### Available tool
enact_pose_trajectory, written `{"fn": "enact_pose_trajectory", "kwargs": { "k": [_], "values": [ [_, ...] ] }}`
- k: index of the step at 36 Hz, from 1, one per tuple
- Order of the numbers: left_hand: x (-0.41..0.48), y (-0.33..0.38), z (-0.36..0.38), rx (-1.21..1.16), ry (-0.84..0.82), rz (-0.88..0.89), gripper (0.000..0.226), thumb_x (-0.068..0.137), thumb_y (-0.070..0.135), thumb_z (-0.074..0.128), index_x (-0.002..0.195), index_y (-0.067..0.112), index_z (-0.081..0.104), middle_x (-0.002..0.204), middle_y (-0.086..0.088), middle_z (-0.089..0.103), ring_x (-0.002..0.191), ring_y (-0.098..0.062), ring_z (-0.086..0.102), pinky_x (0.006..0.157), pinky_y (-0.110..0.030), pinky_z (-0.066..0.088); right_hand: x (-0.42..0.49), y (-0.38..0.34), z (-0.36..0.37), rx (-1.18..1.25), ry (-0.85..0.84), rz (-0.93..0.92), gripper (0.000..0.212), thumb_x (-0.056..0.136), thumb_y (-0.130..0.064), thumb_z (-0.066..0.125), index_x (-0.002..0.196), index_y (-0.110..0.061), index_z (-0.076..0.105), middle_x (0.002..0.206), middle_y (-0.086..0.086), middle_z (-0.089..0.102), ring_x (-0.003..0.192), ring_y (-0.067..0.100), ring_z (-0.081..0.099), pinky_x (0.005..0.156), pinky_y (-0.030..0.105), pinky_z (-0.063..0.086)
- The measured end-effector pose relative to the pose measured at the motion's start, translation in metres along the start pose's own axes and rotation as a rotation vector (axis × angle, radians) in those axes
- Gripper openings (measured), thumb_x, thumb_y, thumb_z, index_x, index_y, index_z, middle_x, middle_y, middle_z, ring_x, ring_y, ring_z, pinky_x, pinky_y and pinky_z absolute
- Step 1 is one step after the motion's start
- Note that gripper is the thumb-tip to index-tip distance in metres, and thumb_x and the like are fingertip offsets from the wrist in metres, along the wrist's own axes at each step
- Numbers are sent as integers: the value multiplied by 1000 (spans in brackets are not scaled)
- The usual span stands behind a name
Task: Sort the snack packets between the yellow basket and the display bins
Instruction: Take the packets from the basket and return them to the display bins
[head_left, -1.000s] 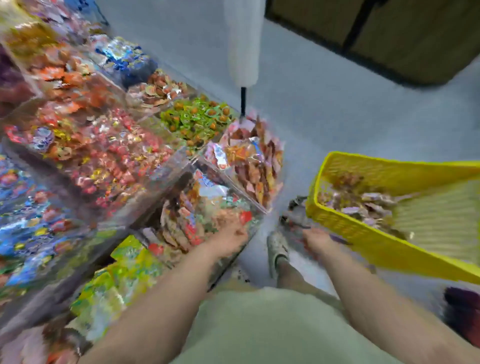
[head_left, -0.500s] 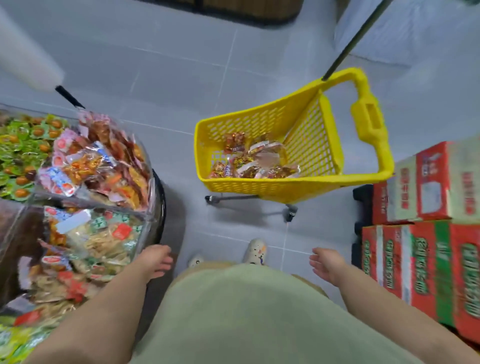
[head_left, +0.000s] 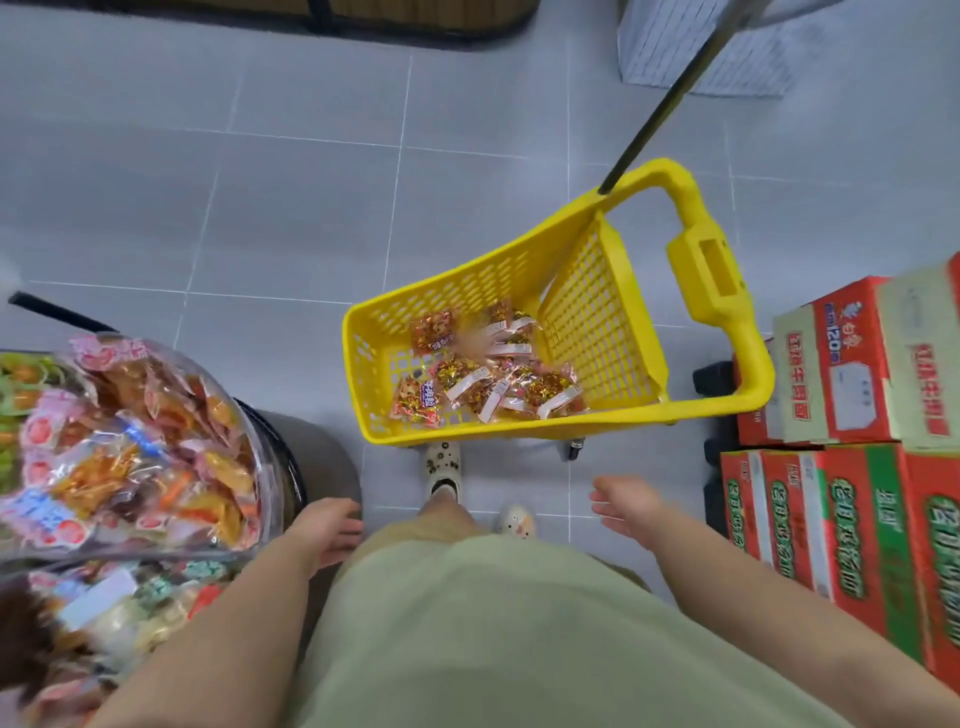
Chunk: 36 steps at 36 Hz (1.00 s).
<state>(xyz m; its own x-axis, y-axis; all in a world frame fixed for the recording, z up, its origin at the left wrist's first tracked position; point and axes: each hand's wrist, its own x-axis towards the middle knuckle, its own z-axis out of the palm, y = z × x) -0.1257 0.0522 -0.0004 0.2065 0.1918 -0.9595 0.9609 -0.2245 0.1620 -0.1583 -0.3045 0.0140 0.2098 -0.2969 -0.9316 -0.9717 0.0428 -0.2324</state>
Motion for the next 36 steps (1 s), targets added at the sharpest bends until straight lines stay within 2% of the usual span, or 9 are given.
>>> {"fn": "enact_pose_trajectory", "kwargs": {
  "k": [7, 12, 15, 19, 23, 26, 30, 34, 36],
  "values": [
    [37, 90, -41, 124, 44, 73, 28, 99, 20, 45, 123, 8, 49, 100, -12, 60, 71, -21, 53, 64, -25, 38, -3, -78, 31, 92, -9, -37, 9, 94, -12, 48, 86, -14, 51, 76, 4, 51, 66, 15, 50, 66, 28, 44],
    [57, 164, -48, 191, 118, 130, 23, 94, 7, 42, 71, 12, 45, 62, -7, 46, 52, -18, 40, 53, -24, 26, 7, -132, 56, 54, -28, -42, 20, 95, -16, 49, 110, -5, 57, 93, 9, 53, 83, 19, 51, 101, 42, 41],
    [71, 193, -45, 293, 174, 185, 26, 91, 14, 49, 70, -1, 54, 70, -24, 55, 65, -33, 56, 59, -34, 41, 23, -157, 73, 23, -52, -57, 34, 95, -13, 47, 121, 9, 49, 79, 8, 49, 70, 19, 47, 78, 38, 50],
    [96, 210, -34, 165, 227, 256, 57, 91, 37, 61, 131, -2, 49, 133, -25, 53, 120, -38, 53, 96, -42, 43, 54, -180, 99, -37, -44, -22, 10, 94, -16, 52, 88, -9, 58, 74, 4, 52, 60, 13, 47, 51, 22, 34],
    [130, 206, -12, 109, 111, 259, 51, 91, 34, 64, 130, 3, 50, 125, -17, 59, 111, -31, 58, 96, -41, 47, 100, -188, 126, -114, -73, 23, 16, 95, -14, 48, 80, -10, 53, 78, 6, 55, 63, 13, 52, 48, 22, 36],
    [149, 193, 0, 63, 190, 288, 40, 95, 34, 56, 125, 9, 49, 111, -7, 59, 105, -30, 58, 83, -31, 41, 133, -183, 142, -120, -73, 90, 11, 94, -12, 48, 95, -5, 57, 83, 7, 57, 68, 15, 54, 62, 28, 40],
    [167, 183, 8, 9, 313, 310, 33, 99, 38, 45, 107, 11, 65, 106, -15, 68, 101, -34, 62, 86, -38, 47, 164, -169, 161, -164, -76, 213, 32, 94, -15, 51, 122, 1, 52, 69, 5, 52, 54, 13, 46, 51, 22, 34],
    [175, 181, 13, 0, 384, 341, 26, 98, 39, 46, 94, 20, 64, 93, -6, 64, 94, -31, 61, 84, -38, 48, 187, -162, 185, -47, -108, 300, 29, 90, -32, 61, 107, -9, 59, 116, 7, 63, 94, 18, 63, 81, 32, 51],
    [178, 181, 13, -3, 393, 354, 23, 98, 37, 47, 88, 22, 61, 88, -4, 62, 90, -29, 60, 82, -37, 47, 196, -161, 195, 37, -112, 319, 38, 90, -34, 61, 120, -11, 55, 128, 8, 56, 85, 18, 60, 91, 32, 47]
  ]
}}
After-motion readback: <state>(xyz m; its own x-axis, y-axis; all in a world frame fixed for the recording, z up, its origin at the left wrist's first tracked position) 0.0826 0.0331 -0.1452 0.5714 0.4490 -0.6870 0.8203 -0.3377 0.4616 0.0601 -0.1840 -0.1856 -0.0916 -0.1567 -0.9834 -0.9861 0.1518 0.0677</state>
